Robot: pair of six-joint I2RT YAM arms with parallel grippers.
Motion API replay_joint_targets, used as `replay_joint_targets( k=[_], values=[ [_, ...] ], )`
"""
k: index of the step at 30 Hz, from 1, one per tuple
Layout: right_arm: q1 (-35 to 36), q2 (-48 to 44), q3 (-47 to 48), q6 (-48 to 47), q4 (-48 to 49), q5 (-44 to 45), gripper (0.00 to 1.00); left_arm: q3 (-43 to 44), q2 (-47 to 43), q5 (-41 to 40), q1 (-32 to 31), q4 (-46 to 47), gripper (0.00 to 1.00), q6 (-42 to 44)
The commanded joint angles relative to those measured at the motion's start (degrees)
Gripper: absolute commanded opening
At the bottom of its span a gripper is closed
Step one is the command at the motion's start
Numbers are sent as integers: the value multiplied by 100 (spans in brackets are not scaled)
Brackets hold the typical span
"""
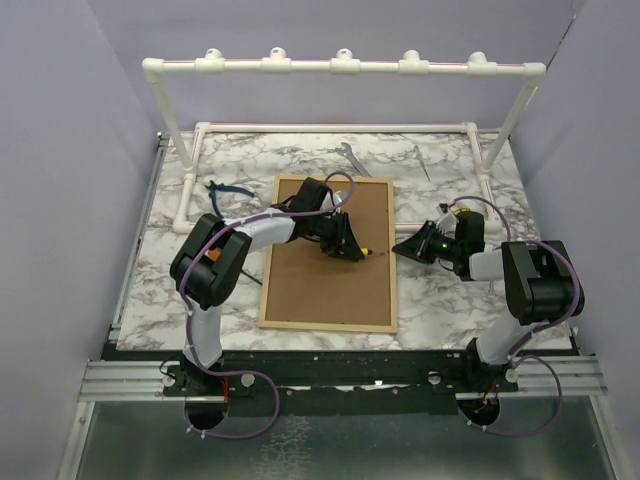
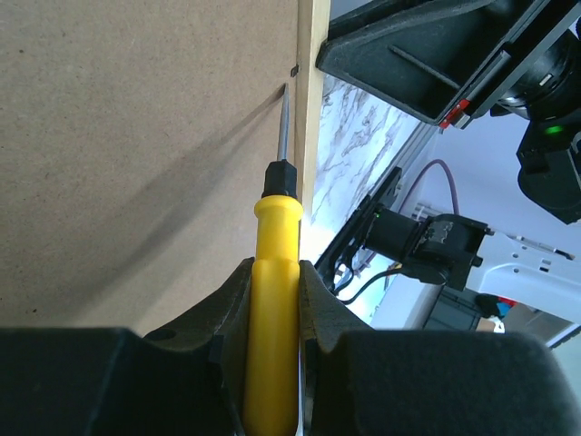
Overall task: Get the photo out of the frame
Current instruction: Release the photo frame item from the photo frame.
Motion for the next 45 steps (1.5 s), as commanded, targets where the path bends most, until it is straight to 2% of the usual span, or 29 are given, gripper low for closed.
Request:
replay_joint_targets(
  k=[1,27,30,45],
  values=[
    [24,170,102,-73,63,-105,15,115,283,-225,37,-124,0,-81],
    [80,254,126,-11,130,-220,12,321,551,-173,33,-121,0,-77],
    [94,267,135,-2,140,-239,9,380,562,-155,-1,-118,0,-93],
    [138,337,116,67,224,-260,9,617,245,-34,-118,-121,0,-257]
  ],
)
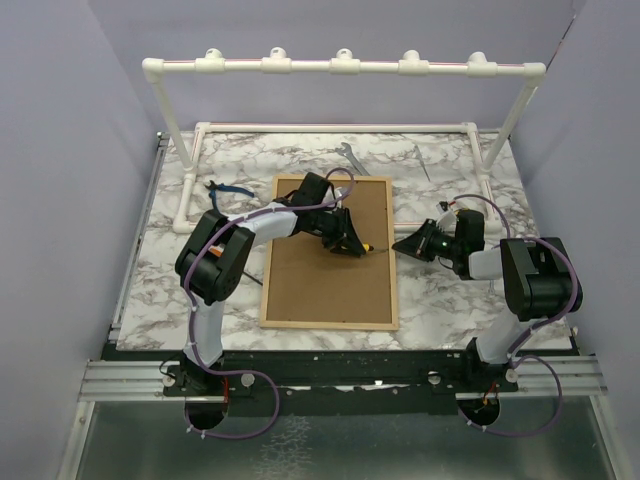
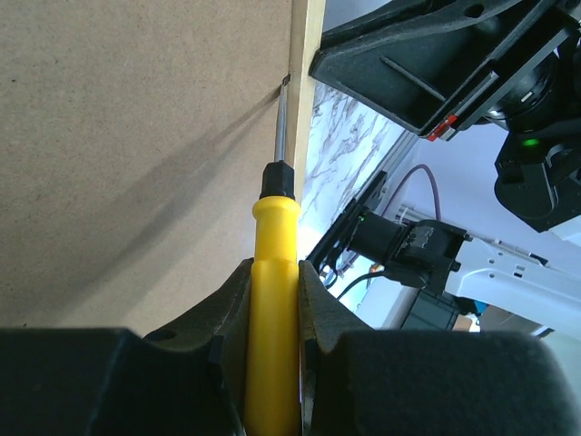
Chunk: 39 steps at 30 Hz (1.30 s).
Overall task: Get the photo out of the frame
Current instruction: Release the photo frame item from the photo frame.
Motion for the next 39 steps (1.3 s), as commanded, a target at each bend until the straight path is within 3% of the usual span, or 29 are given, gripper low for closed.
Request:
replay_joint_targets(
  k=[1,25,31,39],
  values=[
    [147,197,53,70,-7,-204,9,170,-67,-247,-185,147,0,-51],
    [192,77,53,64,-154,-164,9,-23,-865,66,-250,732,0,-615],
    [197,40,59,50,-204,-135,9,-133,-1012,-331,-114,-63,0,-81],
    [198,31,54,42,-189,-146,9,-406,-1003,-589,154,-396,0,284]
  ],
)
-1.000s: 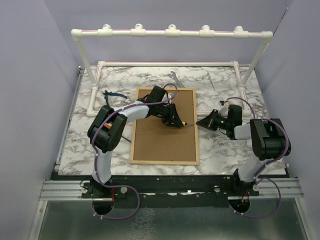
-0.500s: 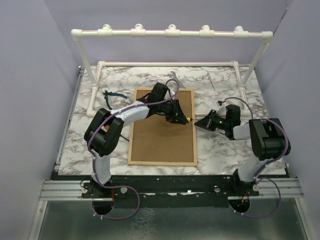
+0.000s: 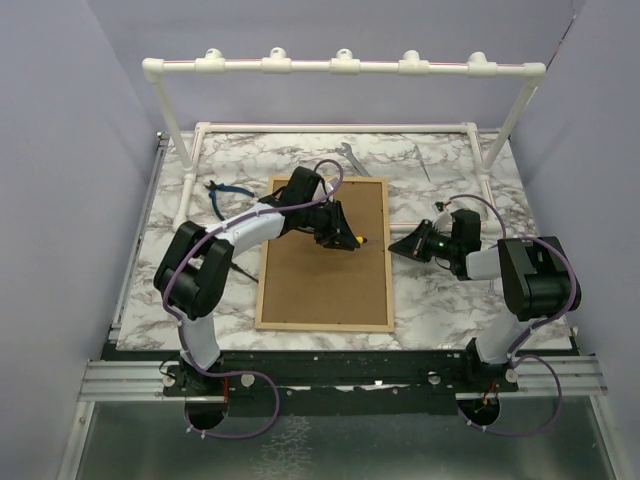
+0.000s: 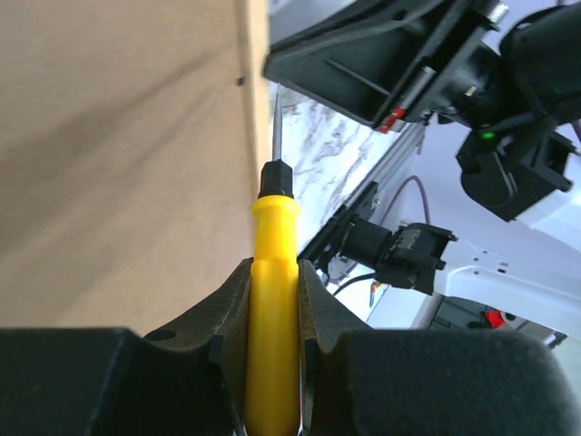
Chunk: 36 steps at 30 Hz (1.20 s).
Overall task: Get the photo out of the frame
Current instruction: Release the photo frame item from the photo frame.
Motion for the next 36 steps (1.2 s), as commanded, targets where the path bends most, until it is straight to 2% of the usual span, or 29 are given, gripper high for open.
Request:
replay_joint_targets(
  k=[1,20,36],
  values=[
    [43,19,54,-50,-216,-107,9,-101,-27,-253,115,-325,0,378],
    [45,165,69,30,-86,-179,9,55,612,-62,116,-335,0,538],
    [47,182,72,55,-51,-197,9,179,777,86,51,-334,0,517]
  ],
)
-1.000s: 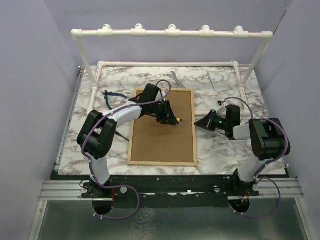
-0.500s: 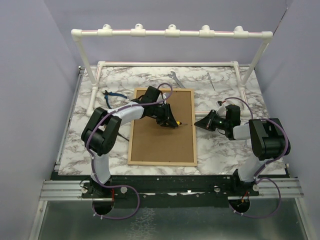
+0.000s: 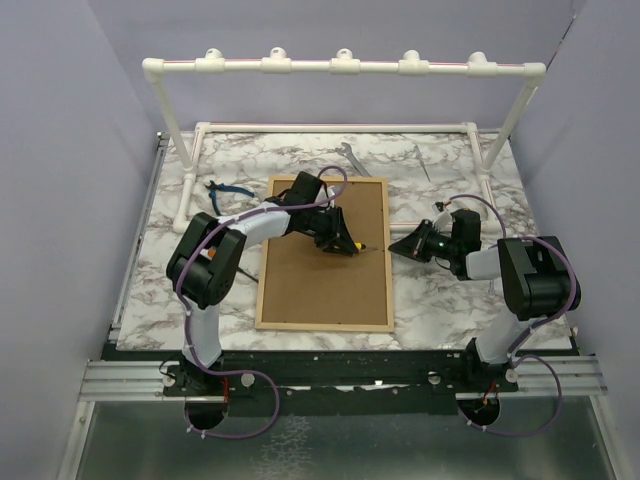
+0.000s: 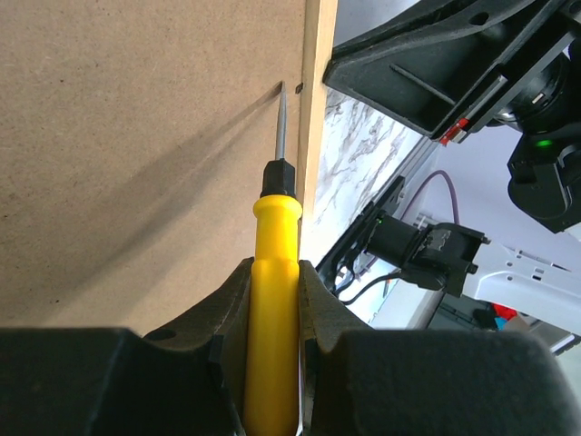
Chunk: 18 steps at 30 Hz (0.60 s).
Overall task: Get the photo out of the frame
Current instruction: Release the photo frame item from the photo frame.
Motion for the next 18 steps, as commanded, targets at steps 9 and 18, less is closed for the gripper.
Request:
replay_joint_targets(
  k=[9,18],
  values=[
    [45,176,78,23,-66,-179,9,114,201,22,-113,-113,0,97],
    [46,178,74,46,-58,-188,9,168,294,-4,-172,-114,0,88]
  ],
)
